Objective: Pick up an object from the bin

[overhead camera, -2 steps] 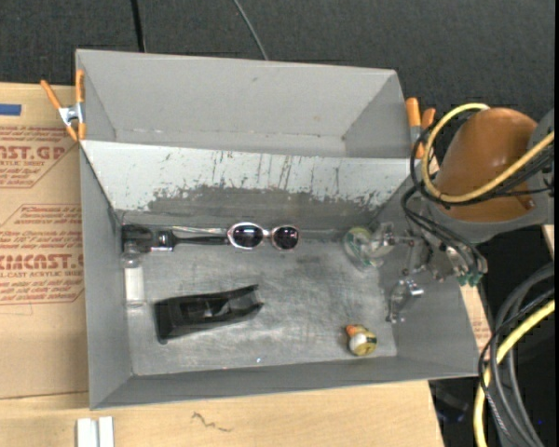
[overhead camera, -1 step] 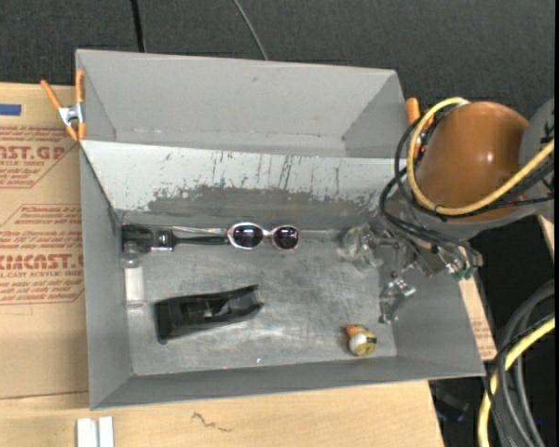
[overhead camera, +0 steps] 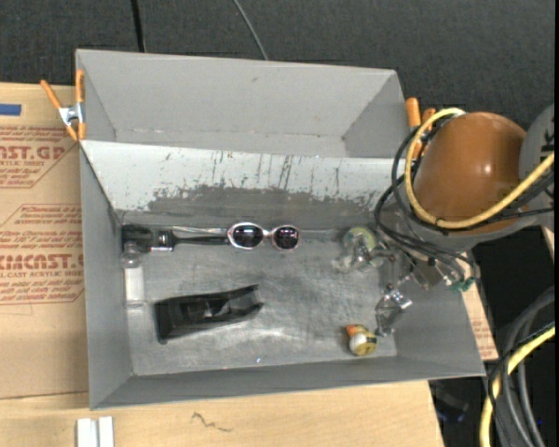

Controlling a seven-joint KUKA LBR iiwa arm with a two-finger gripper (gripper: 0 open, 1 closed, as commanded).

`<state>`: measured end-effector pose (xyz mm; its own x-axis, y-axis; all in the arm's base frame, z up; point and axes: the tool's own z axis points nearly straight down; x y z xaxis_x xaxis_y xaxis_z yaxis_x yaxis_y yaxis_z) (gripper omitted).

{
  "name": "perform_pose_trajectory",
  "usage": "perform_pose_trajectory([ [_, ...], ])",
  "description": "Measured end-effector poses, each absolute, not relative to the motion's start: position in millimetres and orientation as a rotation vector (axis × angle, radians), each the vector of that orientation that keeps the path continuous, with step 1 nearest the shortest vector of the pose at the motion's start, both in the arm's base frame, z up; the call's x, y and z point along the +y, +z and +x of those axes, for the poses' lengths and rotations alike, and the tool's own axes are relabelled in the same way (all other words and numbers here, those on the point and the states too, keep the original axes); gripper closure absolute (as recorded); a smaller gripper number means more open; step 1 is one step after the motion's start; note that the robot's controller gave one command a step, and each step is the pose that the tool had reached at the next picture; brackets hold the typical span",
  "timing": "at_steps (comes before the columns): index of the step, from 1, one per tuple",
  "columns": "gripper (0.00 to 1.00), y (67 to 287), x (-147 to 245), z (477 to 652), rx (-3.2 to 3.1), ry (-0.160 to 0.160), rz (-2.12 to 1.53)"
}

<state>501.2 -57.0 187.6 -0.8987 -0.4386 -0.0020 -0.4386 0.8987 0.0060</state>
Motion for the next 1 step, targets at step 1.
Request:
perform_pose_trajectory([
  [1, 0.0, 160.3, -69.9, 492.4, 3.028, -0.008, -0.802],
])
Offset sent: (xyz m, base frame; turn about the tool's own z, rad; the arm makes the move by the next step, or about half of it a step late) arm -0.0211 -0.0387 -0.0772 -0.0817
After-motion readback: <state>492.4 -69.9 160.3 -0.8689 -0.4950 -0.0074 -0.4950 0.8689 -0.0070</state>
